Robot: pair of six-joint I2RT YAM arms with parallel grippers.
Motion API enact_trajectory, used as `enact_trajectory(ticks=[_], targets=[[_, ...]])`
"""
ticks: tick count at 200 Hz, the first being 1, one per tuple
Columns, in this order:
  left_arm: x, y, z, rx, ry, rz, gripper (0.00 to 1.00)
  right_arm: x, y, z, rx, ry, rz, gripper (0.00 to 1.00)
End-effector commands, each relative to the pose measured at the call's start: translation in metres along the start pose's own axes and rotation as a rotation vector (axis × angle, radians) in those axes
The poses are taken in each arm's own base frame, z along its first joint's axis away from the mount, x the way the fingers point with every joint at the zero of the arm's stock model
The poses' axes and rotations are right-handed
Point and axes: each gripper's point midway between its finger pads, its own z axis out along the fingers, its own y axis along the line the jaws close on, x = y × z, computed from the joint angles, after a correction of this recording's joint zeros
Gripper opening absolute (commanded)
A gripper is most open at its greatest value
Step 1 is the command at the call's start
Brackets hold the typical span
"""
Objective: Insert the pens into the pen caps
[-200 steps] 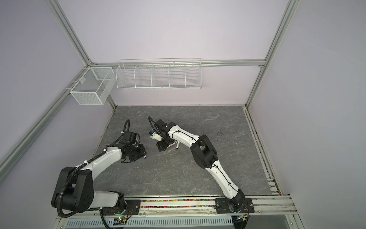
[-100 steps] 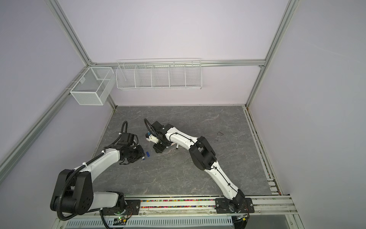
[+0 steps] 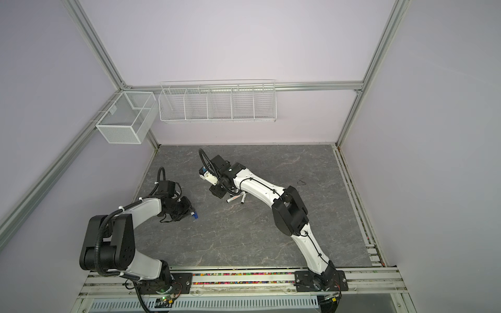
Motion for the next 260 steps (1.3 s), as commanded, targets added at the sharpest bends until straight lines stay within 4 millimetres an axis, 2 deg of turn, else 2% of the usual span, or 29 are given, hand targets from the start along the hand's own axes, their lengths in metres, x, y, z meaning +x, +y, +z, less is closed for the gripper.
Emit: enact_trajectory(ticks=[1, 34, 67, 100, 119, 137, 160, 182, 213, 260], targets=[[0.062, 0.033, 0.019, -0.143, 0.198, 0.023, 0.00, 0.005, -0.004, -0.002, 0.013, -0.002, 0.002, 0.44], [0.065, 0.009, 0.025, -0.118, 0.227, 0.102, 0.00, 0.015, -0.004, -0.002, 0.017, 0.016, -0.007, 0.44], [0.056, -0.025, 0.027, -0.028, 0.233, 0.149, 0.00, 0.024, -0.004, -0.003, 0.011, 0.037, -0.013, 0.44], [0.056, -0.060, 0.029, 0.041, 0.250, 0.236, 0.00, 0.038, 0.001, -0.001, -0.012, 0.077, -0.024, 0.44], [0.050, -0.075, 0.021, 0.074, 0.219, 0.258, 0.00, 0.043, 0.011, -0.002, -0.059, 0.085, -0.022, 0.45], [0.033, -0.083, -0.001, 0.076, 0.105, 0.277, 0.00, 0.048, 0.024, 0.000, -0.102, 0.097, -0.026, 0.45], [0.008, -0.077, -0.035, 0.035, -0.075, 0.248, 0.00, 0.052, 0.041, 0.005, -0.163, 0.113, -0.030, 0.49], [-0.009, -0.054, -0.053, -0.005, -0.167, 0.137, 0.00, 0.057, 0.055, 0.014, -0.199, 0.138, -0.046, 0.53], [-0.011, -0.023, -0.053, -0.033, -0.170, 0.027, 0.00, 0.068, 0.061, 0.027, -0.186, 0.210, -0.104, 0.55], [-0.004, -0.018, -0.053, -0.019, -0.173, -0.009, 0.00, 0.089, 0.060, 0.044, -0.158, 0.297, -0.155, 0.66]])
